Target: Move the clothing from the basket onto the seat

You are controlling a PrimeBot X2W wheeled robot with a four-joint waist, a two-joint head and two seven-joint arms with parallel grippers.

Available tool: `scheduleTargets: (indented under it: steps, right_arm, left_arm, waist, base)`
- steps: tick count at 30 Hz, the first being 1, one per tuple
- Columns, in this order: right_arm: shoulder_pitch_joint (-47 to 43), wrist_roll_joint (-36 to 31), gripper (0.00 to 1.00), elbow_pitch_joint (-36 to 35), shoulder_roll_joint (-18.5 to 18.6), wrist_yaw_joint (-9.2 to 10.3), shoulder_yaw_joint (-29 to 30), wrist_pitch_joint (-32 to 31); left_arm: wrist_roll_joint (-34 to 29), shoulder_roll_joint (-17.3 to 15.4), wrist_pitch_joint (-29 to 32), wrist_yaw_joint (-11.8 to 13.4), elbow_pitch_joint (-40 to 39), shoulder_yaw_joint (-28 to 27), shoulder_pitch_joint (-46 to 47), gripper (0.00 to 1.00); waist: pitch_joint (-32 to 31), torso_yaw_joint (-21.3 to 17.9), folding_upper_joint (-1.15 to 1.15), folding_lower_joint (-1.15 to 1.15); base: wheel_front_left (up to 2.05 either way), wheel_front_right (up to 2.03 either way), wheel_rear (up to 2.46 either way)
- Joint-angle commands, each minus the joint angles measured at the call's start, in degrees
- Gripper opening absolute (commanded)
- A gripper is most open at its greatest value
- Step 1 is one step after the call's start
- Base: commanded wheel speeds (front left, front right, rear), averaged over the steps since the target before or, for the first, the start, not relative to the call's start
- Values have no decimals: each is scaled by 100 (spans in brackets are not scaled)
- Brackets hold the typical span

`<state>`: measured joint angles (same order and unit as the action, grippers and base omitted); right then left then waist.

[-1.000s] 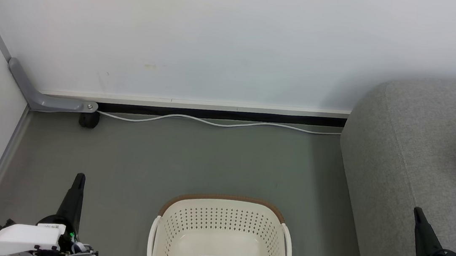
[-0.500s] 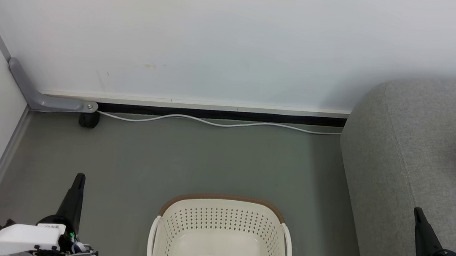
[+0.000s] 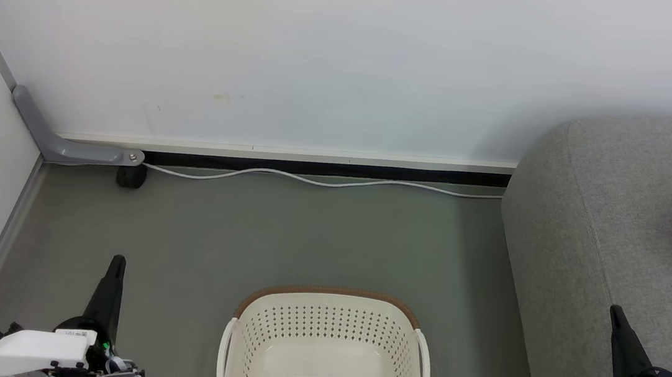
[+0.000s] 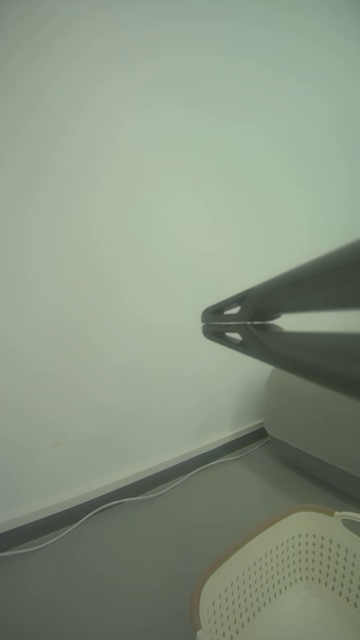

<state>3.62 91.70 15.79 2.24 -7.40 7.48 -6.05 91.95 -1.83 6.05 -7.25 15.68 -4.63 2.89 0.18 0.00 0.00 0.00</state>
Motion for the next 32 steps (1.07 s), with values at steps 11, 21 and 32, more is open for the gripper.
scheduleTargets:
  steps: [11,21,32]
  right_arm:
    - [257,43,0,-177,65,-9,-91,-48]
    - [257,42,0,-177,65,-9,-91,-48]
    - [257,42,0,-177,65,-9,-90,-48]
  left_arm:
    - [22,-105,43,-24,-164,-188,330,0]
    - [23,-105,43,-24,-164,-188,330,0]
    - [23,-105,43,-24,-165,-188,330,0]
  waist:
    - [0,0,0,0]
    - [0,0,0,0]
    - [0,0,0,0]
  base:
    - [0,0,0]
    - [0,0,0]
    - [0,0,0]
